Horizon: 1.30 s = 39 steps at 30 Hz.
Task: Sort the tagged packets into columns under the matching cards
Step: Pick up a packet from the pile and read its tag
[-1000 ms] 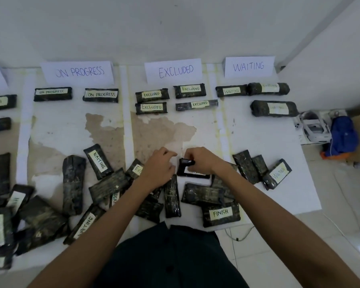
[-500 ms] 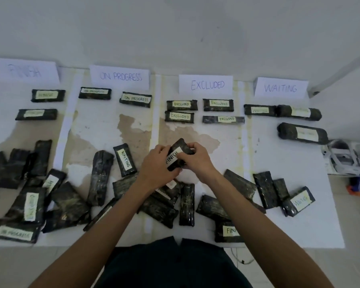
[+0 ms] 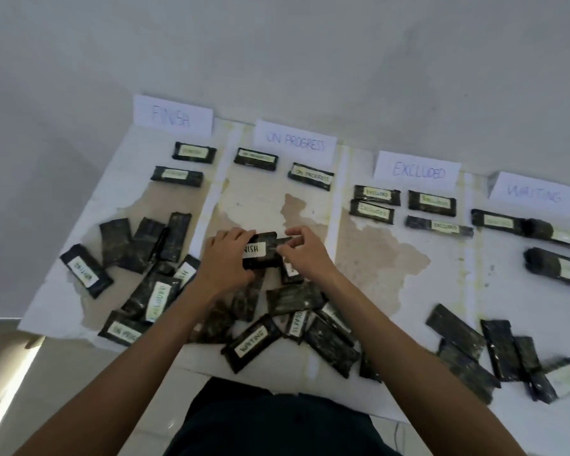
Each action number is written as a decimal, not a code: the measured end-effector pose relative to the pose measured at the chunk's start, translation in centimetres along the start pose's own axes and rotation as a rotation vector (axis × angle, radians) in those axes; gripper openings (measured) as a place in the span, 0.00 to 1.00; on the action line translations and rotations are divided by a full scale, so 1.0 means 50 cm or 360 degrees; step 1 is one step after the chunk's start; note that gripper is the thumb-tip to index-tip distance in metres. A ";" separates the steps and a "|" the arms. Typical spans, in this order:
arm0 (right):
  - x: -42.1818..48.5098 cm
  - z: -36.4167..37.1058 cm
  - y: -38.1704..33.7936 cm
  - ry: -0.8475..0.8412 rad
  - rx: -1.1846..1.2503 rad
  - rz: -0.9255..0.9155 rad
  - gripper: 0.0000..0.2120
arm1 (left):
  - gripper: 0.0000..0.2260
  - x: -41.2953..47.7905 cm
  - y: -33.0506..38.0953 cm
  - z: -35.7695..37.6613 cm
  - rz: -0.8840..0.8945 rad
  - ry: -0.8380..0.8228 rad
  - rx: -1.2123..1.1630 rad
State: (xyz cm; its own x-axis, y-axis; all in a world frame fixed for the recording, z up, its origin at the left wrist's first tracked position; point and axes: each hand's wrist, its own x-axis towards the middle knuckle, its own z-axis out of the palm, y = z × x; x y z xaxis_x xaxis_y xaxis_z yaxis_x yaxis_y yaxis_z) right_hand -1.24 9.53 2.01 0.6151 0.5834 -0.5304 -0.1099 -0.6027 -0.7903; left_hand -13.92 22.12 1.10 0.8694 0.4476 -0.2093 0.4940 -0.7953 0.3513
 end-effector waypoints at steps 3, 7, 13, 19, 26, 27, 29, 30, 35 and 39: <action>0.015 0.061 -0.039 -0.0005 -0.0055 -0.0042 0.14 | 0.34 -0.001 -0.082 -0.031 -0.0003 -0.0016 0.0019; 0.036 0.133 -0.088 -0.0004 -0.0170 -0.0098 0.15 | 0.34 0.013 -0.189 -0.071 -0.0023 -0.0031 0.0033; 0.108 0.232 -0.156 0.0010 -0.0478 -0.0293 0.14 | 0.33 0.045 -0.346 -0.120 -0.0064 0.0021 0.0076; 0.216 0.327 -0.191 0.0004 -0.1095 -0.0573 0.20 | 0.33 0.086 -0.468 -0.125 -0.0155 -0.0053 0.0129; 0.330 0.390 -0.223 0.0019 -0.1490 -0.0770 0.25 | 0.33 0.167 -0.558 -0.139 -0.0274 -0.0056 0.0159; 0.341 0.393 -0.223 0.0031 -0.1512 -0.0777 0.24 | 0.33 0.181 -0.567 -0.142 -0.0269 -0.0070 0.0158; 0.362 0.396 -0.217 0.0054 -0.1524 -0.0760 0.22 | 0.33 0.214 -0.584 -0.149 -0.0252 -0.0074 0.0137; 0.369 0.395 -0.212 0.0064 -0.1518 -0.0748 0.20 | 0.33 0.231 -0.592 -0.151 -0.0238 -0.0058 0.0136; 0.400 0.381 -0.180 0.0214 -0.1458 -0.0822 0.18 | 0.32 0.317 -0.618 -0.169 -0.0158 0.0014 0.0143; 0.416 0.371 -0.168 0.0248 -0.1412 -0.0865 0.19 | 0.34 0.378 -0.625 -0.182 -0.0045 -0.0036 0.0184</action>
State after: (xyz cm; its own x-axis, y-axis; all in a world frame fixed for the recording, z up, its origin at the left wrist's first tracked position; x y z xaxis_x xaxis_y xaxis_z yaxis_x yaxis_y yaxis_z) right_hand -2.00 36.84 -8.07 0.5103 0.8565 -0.0767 0.7836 -0.4999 -0.3689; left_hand -12.82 59.15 -5.53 0.8541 0.4621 -0.2386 0.5127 -0.8250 0.2376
